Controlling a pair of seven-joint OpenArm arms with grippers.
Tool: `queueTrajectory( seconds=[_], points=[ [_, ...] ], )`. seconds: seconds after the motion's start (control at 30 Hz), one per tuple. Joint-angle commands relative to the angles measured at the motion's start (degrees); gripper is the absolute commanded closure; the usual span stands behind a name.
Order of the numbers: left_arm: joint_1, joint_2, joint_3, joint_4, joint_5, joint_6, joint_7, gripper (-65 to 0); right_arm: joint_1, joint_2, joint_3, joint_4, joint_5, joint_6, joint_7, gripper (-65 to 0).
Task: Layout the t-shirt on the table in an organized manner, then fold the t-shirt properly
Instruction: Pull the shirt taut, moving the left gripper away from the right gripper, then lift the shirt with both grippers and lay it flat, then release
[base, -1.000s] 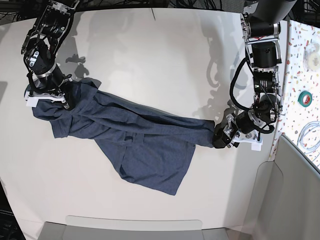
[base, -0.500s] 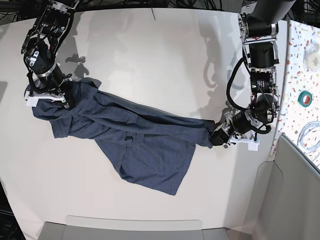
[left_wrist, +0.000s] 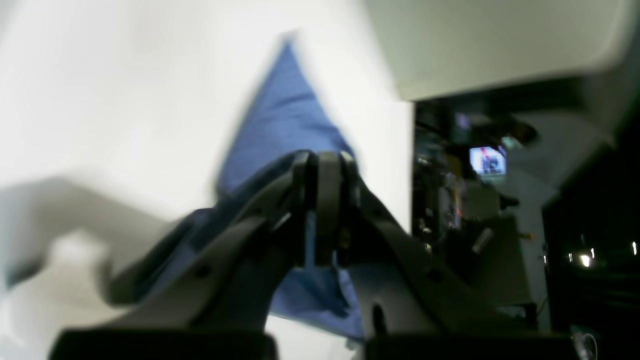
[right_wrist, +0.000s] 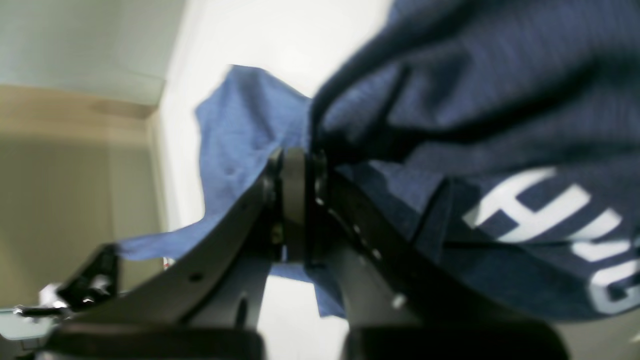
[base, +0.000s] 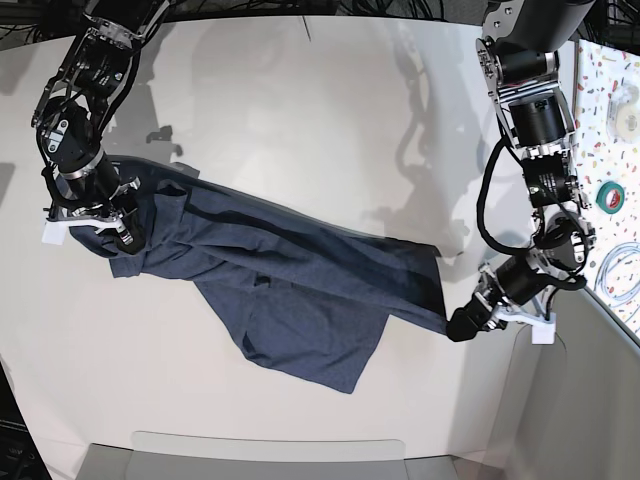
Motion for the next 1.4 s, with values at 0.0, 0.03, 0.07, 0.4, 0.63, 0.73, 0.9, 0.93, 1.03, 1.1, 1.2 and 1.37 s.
queueTrajectory(
  seconds=[0.0, 0.03, 0.07, 0.4, 0.63, 0.73, 0.9, 0.93, 1.03, 1.1, 1.2, 1.37],
  points=[
    [0.85, -0.7, -1.92, 2.75, -0.86, -0.18, 1.78, -0.4, 0.18, 0.58, -0.17, 2.31, 1.06, 1.03, 0.61, 0.0],
    [1.64, -0.7, -3.15, 4.95, -0.86, -0.18, 3.28, -0.4, -0.52, 0.58, -0.52, 3.28, 1.06, 1.91, 0.7, 0.0],
    [2.61, -0.7, -4.47, 7.15, -0.68, -0.18, 4.68, -0.4, -1.23, 0.58, -0.79, 4.25, 1.06, 2.79, 0.79, 0.0],
    [18.17, -0.7, -13.08, 33.61, -0.68, -0.18, 8.02, -0.4, -10.98, 1.02, -0.26, 11.54, 4.67, 4.19, 0.7, 0.0],
    [30.83, -0.7, -20.47, 42.22, -0.59, -0.27, 8.02, -0.4, -19.25, 3.75, -0.17, 11.63, 9.85, 4.19, 0.53, 0.0],
    [36.11, -0.7, -23.01, 42.14, -0.51, -0.27, 8.02, -0.4, -23.29, 5.5, -0.17, 11.63, 12.93, 4.19, 0.44, 0.0],
    [43.49, -0.61, -24.16, 42.14, -0.51, -0.27, 7.93, -0.4, -31.2, 6.38, -0.17, 11.63, 16.45, 4.19, 0.44, 0.0],
    [44.63, -0.52, -24.6, 42.14, -0.42, -0.27, 7.93, -0.4, -33.14, 6.38, -0.26, 11.63, 16.89, 4.19, 0.44, 0.0],
    [47.36, -0.52, -24.33, 42.05, 1.25, -0.18, 7.93, -0.4, -37.89, 6.21, -0.7, 11.63, 18.12, 4.1, 0.35, 0.0],
    [48.41, -0.35, -24.07, 42.05, 3.89, -0.18, 7.93, -0.4, -40.08, 5.86, -0.79, 11.37, 18.12, 4.1, 0.26, 0.0],
    [49.73, -0.35, -23.98, 42.05, 8.64, -0.18, 8.02, -0.4, -42.37, 5.77, -0.79, 11.28, 18.03, 4.1, -1.41, 0.0],
    [50.96, -0.35, -23.98, 41.96, 13.65, -0.27, 7.93, -0.4, -44.21, 5.77, -2.54, 11.1, 17.15, 3.93, -2.29, 0.0]
  ],
)
